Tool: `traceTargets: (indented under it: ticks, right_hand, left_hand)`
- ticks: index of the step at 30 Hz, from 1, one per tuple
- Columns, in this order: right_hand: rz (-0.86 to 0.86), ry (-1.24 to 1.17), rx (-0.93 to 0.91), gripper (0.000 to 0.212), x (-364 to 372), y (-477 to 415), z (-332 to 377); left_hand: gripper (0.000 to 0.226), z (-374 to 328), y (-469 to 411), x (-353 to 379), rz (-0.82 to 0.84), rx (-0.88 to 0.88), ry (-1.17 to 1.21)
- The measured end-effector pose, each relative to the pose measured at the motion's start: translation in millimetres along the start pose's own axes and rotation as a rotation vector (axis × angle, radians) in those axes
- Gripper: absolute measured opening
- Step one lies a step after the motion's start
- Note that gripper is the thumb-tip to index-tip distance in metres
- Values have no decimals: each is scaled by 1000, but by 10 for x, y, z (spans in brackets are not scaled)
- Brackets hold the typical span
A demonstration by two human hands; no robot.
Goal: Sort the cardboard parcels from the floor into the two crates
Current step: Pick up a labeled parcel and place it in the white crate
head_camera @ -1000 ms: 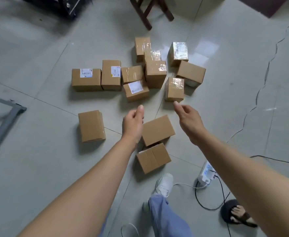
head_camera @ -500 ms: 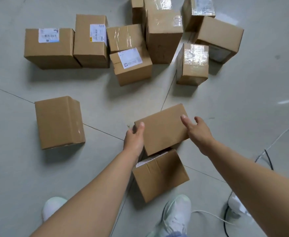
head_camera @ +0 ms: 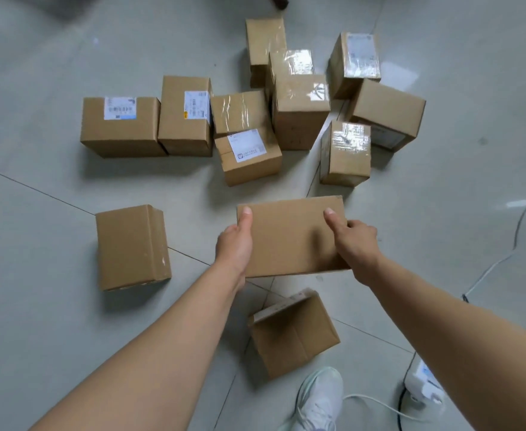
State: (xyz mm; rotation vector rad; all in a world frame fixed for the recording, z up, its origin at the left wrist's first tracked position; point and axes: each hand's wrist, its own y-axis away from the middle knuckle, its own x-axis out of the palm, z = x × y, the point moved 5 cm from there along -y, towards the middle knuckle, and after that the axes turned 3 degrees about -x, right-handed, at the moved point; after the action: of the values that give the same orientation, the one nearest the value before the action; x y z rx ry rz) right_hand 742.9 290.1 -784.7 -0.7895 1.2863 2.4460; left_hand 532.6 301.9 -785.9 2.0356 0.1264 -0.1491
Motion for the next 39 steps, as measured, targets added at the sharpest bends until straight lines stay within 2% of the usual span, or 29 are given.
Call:
traceTargets:
  ticks: [5, 10, 11, 14, 15, 17, 19, 24, 27, 32, 39]
  right_hand:
    - [-106, -156, -55, 79, -493, 659, 867]
    - [-168, -277, -181, 73, -977, 1474, 1908]
    - [-176, -279, -195, 76, -1064, 1667, 2123]
    - [-190, -282, -220, 107, -1305, 2325, 2730]
    - [-190, -298, -239, 105, -1371, 2554, 2929]
    - [-194, -309, -288, 86, -1475, 3034, 3302]
    - [-191, -356, -340, 78, -1539, 3461, 3649]
    - [-198, -469, -479, 62, -1535, 4479, 4374]
    - [-217, -514, -549, 56, -1506, 5055, 4719]
    - [-173, -537, -640, 55, -1385, 5780, 5117]
    - [-45, -554, -773, 53, -1147, 6457, 5457]
  left_hand:
    - [36, -909, 790, -445, -6, 120, 55]
    - [30, -1873, 1735, -1016, -16, 261, 124]
    - [27, -2053, 1925, -1147, -20, 298, 145]
    - [21, -2543, 2622, -1601, -49, 379, 159]
    - [25, -2686, 2857, -1765, -55, 402, 180]
    - [32, -2897, 3258, -2114, -69, 441, 229]
    - [28, -3077, 3626, -2464, -71, 481, 273]
    - [40, -3428, 4398, -3339, -137, 579, 348]
    - [33, -3573, 4799, -3794, -118, 634, 402]
    - [31, -3689, 5372, -4456, -126, 703, 471]
    - [24, -3586, 5950, -5210, -233, 785, 538]
